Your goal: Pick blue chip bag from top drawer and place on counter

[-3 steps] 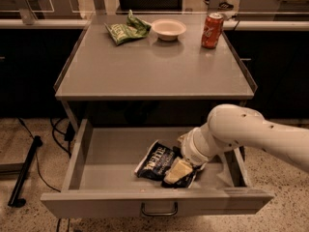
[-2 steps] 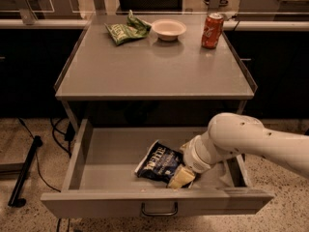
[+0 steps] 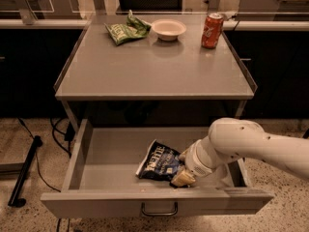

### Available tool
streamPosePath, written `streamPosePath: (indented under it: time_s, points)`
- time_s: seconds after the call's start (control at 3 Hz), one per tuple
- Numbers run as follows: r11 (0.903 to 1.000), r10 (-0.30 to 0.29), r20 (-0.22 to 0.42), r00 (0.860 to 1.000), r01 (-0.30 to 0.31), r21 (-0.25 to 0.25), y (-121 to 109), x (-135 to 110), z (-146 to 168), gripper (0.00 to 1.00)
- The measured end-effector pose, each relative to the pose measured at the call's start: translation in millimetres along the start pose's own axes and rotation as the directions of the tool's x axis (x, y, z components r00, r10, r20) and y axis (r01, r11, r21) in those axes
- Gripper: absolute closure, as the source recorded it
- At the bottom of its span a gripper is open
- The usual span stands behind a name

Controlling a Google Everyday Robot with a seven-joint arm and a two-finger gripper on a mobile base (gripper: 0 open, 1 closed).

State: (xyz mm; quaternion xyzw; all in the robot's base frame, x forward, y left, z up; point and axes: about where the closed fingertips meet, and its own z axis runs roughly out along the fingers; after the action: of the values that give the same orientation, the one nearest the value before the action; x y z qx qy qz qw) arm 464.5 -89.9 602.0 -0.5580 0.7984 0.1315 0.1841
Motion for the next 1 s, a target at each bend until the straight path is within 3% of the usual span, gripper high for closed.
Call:
streamPosePath:
  time_s: [0.67,1.0]
  points:
    - [0.9999,-0.014,0.000,1.000,0.014,0.006,3.8,-5.1,-16.2,0.99]
    - [0.9992,-0.039,0.007,0.999,0.039,0.011,6.2,-13.6,-49.1,1.00]
